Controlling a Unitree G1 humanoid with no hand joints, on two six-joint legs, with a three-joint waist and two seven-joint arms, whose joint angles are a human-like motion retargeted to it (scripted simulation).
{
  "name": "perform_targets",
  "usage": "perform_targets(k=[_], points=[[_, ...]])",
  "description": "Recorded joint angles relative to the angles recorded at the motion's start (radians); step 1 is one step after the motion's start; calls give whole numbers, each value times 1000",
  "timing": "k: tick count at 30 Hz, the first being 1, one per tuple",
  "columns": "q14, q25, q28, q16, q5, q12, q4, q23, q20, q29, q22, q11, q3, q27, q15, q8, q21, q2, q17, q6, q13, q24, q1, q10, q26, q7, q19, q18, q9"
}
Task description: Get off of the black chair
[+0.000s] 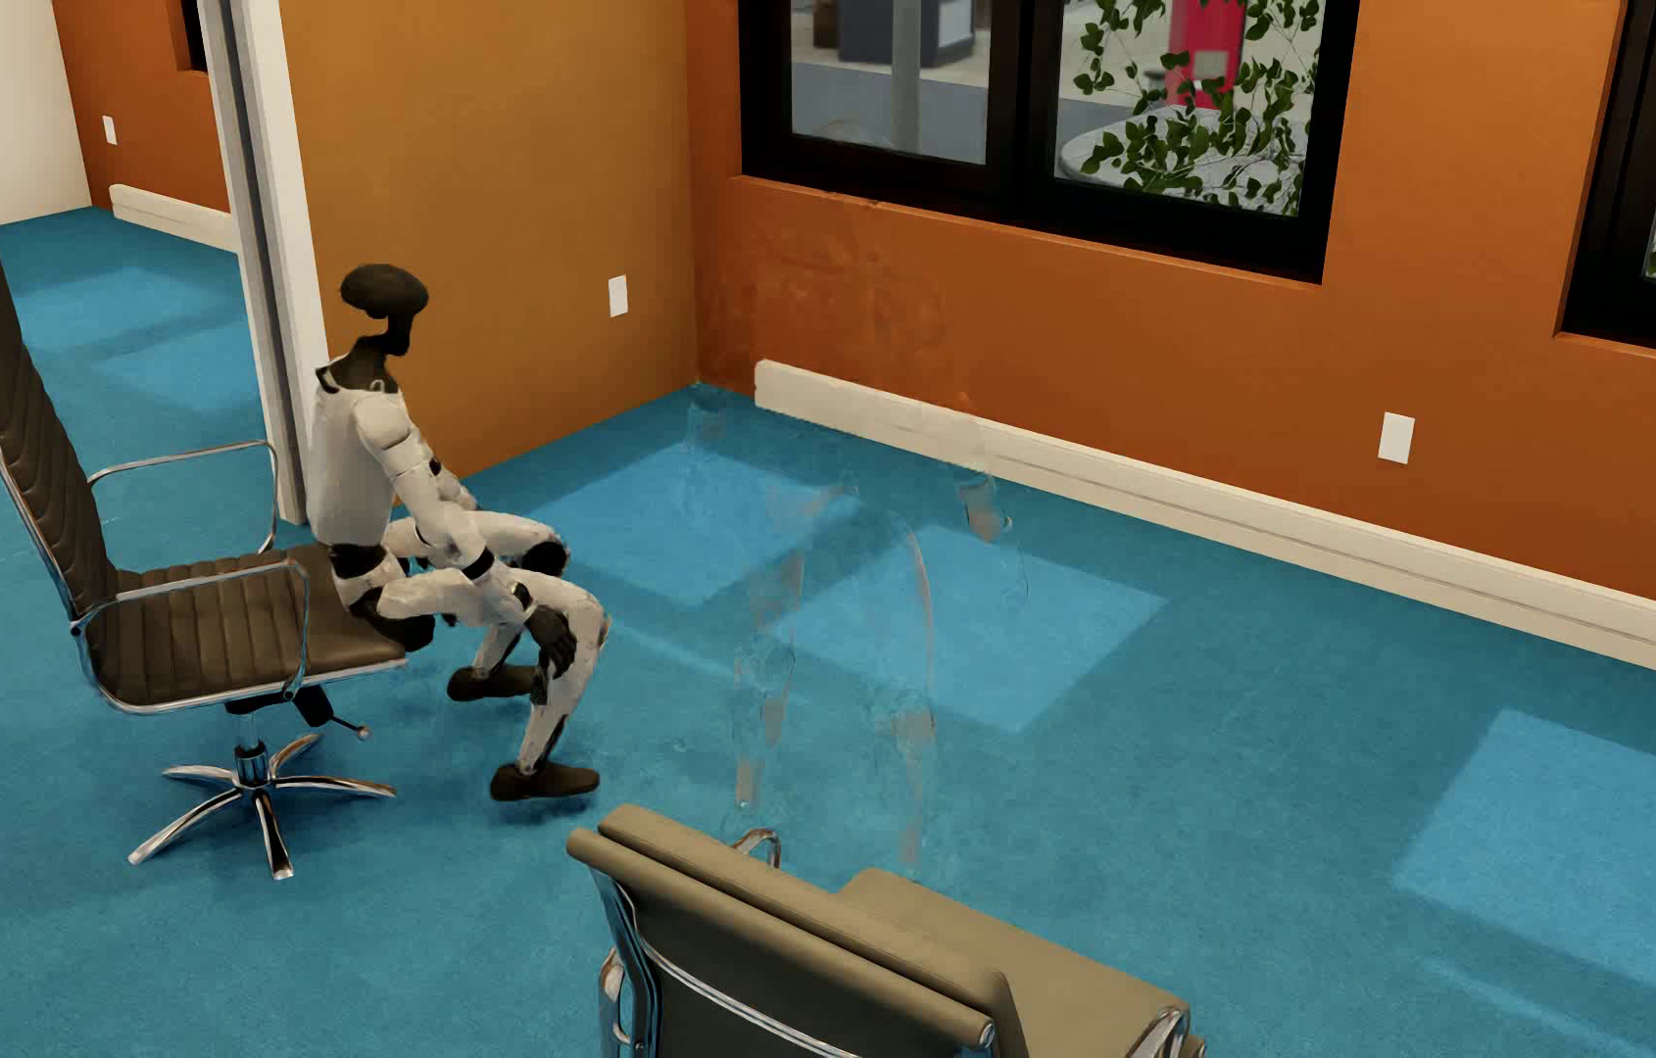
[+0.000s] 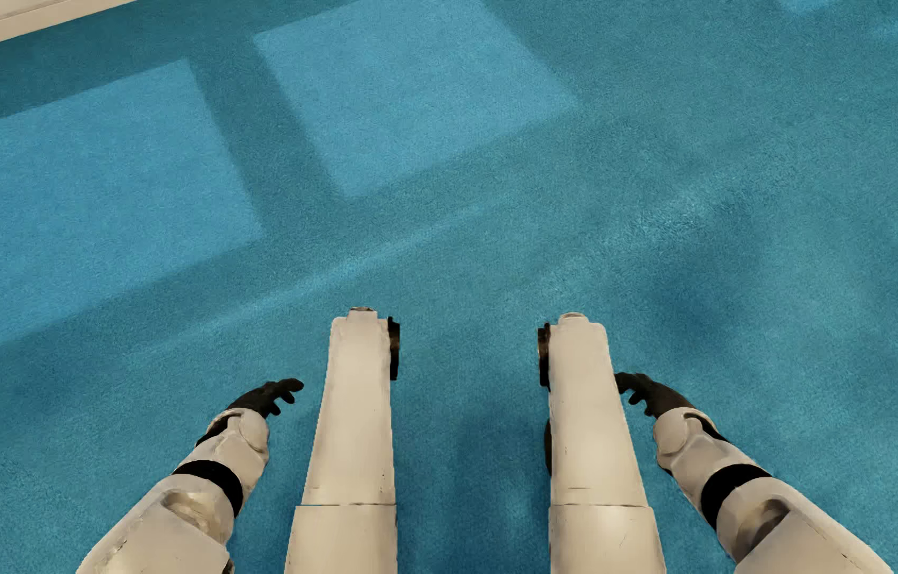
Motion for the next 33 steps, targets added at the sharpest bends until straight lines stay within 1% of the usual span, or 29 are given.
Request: perform_targets(k=[3, 11, 12, 18, 19, 24, 26, 27, 28, 30, 31, 32, 33], points=[[-1, 0, -14, -1, 2, 5, -2, 24, 5, 22, 22, 2, 0, 13, 1, -1, -9, 0, -2, -2, 6, -4, 1, 1, 10, -2, 0, 1, -1], [0, 5, 5, 5, 2, -8, -6, 37, -7, 6, 21, 0, 0, 10, 0, 0, -8, -6, -11, 1, -12, -2, -6, -1, 3, -1, 2, 3, 7], [-1, 8, -1, 4, 3, -11, -7, 34, -6, 14, 19, 0, 0, 11, 0, 1, -11, -11, -9, 0, -14, -1, -11, -1, 4, -2, 3, 3, 8], [-5, 19, 21, 9, 2, -56, -12, 48, 4, -4, 22, 1, -5, 5, -5, 6, -10, -56, -9, 4, -73, -12, -57, 2, -9, -7, 25, 0, 54], [-6, 2, 24, 11, 1, -66, -12, 27, 4, -6, 22, 2, -5, 1, -9, 9, -6, -71, -17, 3, -73, -15, -71, 3, -14, -8, 30, -4, 62], [-26, 3, 30, 25, -6, -146, -17, 26, -3, -7, 27, -2, -5, -9, -48, 20, -12, -161, -28, 7, -157, -19, -165, -5, -25, -19, 65, -16, 113], [-49, 12, 44, 33, -2, -158, -18, 16, -31, -22, 21, -24, -6, -27, -85, 21, -5, -180, -33, 11, -171, -31, -188, -25, -34, -20, 67, -14, 120], [-56, 2, 43, 38, -3, -157, -20, 17, -53, -13, 16, -42, -8, -27, -104, 20, -1, -181, -37, 14, -170, -39, -190, -45, -38, -19, 68, -16, 117], [-61, 18, 53, 45, -3, -149, -18, 26, -77, -17, 12, -72, -9, -32, -115, 17, -5, -170, -35, 17, -173, -45, -183, -73, -43, -18, 71, -19, 112], [-58, 17, 68, 46, -10, -125, -15, 30, -96, -32, 12, -164, -8, -36, -121, 5, -17, -111, -34, 20, -142, -39, -133, -157, -47, -7, 67, -15, 91], [-56, 17, 69, 46, -12, -97, -13, 30, -93, -31, 2, -214, -7, -33, -118, -3, -23, -74, -34, 17, -116, -37, -91, -210, -46, 2, 67, -12, 73], [-57, 14, 82, 44, -9, -66, -11, 30, -80, -36, -7, -273, -7, -36, -117, -13, -27, -27, -35, 14, -90, -48, -41, -268, -56, 11, 58, -7, 54], [-55, 6, 74, 45, -5, -27, -8, 27, -67, -32, -15, -336, -7, -36, -111, -23, -34, 24, -35, 11, -61, -38, 14, -330, -57, 21, 48, 1, 32]])
